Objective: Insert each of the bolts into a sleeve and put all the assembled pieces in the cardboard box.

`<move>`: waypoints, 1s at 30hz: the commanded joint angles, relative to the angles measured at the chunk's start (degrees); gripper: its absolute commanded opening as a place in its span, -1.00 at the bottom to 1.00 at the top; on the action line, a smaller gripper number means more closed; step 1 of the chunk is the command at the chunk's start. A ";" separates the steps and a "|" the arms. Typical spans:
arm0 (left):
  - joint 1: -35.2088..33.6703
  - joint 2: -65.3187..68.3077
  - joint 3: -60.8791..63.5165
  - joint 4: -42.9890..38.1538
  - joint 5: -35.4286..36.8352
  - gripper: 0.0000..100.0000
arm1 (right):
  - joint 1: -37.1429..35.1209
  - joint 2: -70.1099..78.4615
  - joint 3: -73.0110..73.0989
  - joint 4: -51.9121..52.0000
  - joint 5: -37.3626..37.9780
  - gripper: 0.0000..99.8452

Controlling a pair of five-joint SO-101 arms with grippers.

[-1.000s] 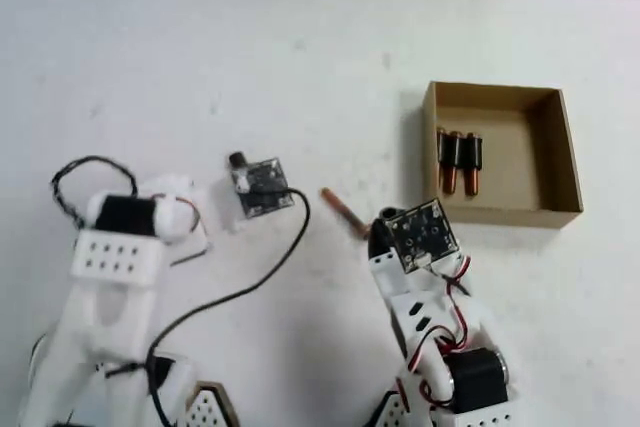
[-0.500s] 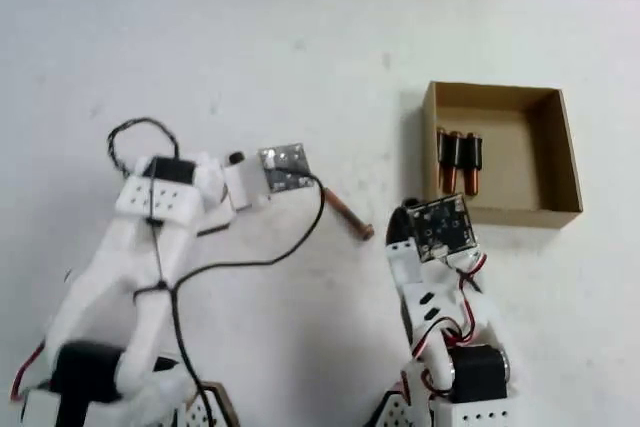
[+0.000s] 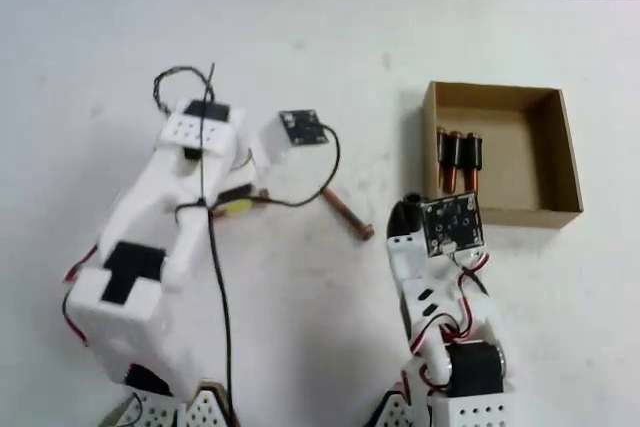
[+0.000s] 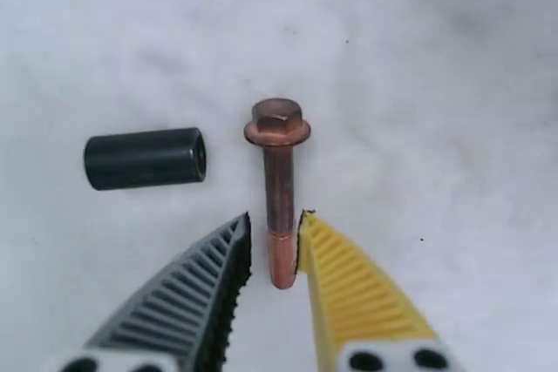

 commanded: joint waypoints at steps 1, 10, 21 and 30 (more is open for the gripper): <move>0.92 4.09 -9.93 5.63 1.05 -0.75 | 0.22 -0.57 -0.62 -1.27 -0.35 -0.97; 2.24 15.96 -23.91 13.80 5.01 -0.70 | 0.57 -0.57 -0.62 -1.27 -0.26 -0.97; 2.59 21.85 -28.22 14.68 5.01 -0.68 | 0.66 -0.57 -0.62 -0.22 -0.26 -0.97; 4.70 22.73 -28.13 10.55 5.01 -0.68 | 0.66 -0.57 -0.70 0.57 -0.26 -0.97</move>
